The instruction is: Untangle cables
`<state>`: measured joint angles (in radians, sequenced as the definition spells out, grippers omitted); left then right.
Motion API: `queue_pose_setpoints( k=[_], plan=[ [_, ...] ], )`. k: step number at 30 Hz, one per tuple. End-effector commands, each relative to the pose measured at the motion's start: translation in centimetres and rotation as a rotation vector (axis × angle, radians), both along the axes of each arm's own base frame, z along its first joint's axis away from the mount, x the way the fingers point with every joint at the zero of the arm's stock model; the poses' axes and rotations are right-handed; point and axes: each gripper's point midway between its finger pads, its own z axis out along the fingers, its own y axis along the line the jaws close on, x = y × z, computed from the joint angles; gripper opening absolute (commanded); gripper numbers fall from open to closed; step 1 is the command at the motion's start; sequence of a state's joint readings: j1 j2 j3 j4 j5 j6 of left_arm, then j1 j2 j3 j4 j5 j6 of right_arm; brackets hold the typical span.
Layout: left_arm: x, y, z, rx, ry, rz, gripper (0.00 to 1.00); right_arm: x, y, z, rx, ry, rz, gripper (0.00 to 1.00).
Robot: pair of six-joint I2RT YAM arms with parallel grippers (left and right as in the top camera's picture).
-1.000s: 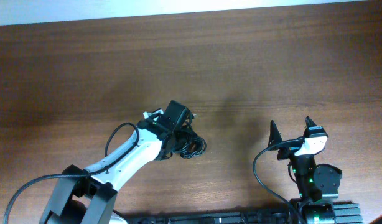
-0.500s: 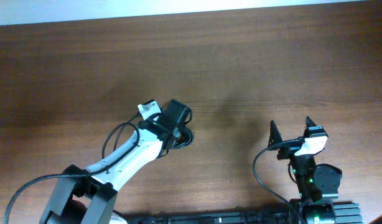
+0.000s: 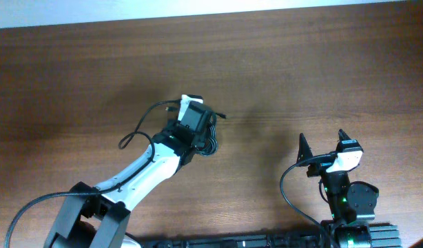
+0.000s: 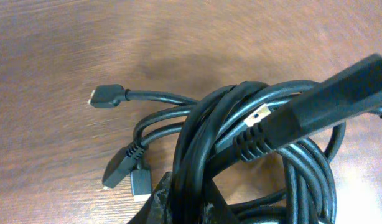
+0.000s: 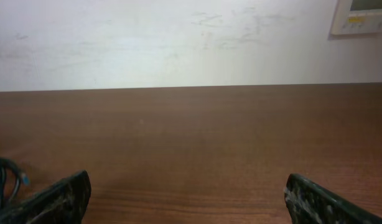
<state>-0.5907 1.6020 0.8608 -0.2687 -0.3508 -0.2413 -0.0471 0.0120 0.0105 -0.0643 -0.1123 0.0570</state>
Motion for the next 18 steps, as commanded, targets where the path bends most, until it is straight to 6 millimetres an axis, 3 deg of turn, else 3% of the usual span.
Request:
queue_pose_setpoints(
  k=[1, 5, 6, 7, 9, 10, 18],
  plan=[
    [-1.8, -2.1, -1.2, 0.017, 0.098, -0.246, 0.04, 0.0, -0.3, -0.3, 0.007, 0.006, -0.018, 0.99],
    [-3.6, -2.9, -2.1, 0.045, 0.174, -0.420, 0.17, 0.0, -0.3, -0.3, 0.007, 0.006, -0.018, 0.99],
    [-3.6, -2.8, -2.1, 0.051, 0.175, -0.424, 0.26, 0.0, -0.3, -0.3, 0.007, 0.006, -0.018, 0.99],
    [-3.6, -2.9, -2.1, 0.051, 0.175, -0.425, 0.44, 0.0, -0.3, -0.3, 0.007, 0.006, -0.018, 0.99],
    [-3.6, -2.9, -2.1, 0.050, 0.174, -0.425, 0.89, 0.0, -0.3, -0.3, 0.007, 0.006, -0.018, 0.99],
    [-3.6, -2.9, -2.1, 0.050, 0.174, -0.425, 0.99, 0.0, -0.4, -0.3, 0.007, 0.006, -0.019, 0.99],
    [-3.6, -2.9, -2.1, 0.050, 0.174, -0.424, 0.99, 0.0, -0.3, -0.3, 0.007, 0.006, -0.018, 0.99]
  ],
)
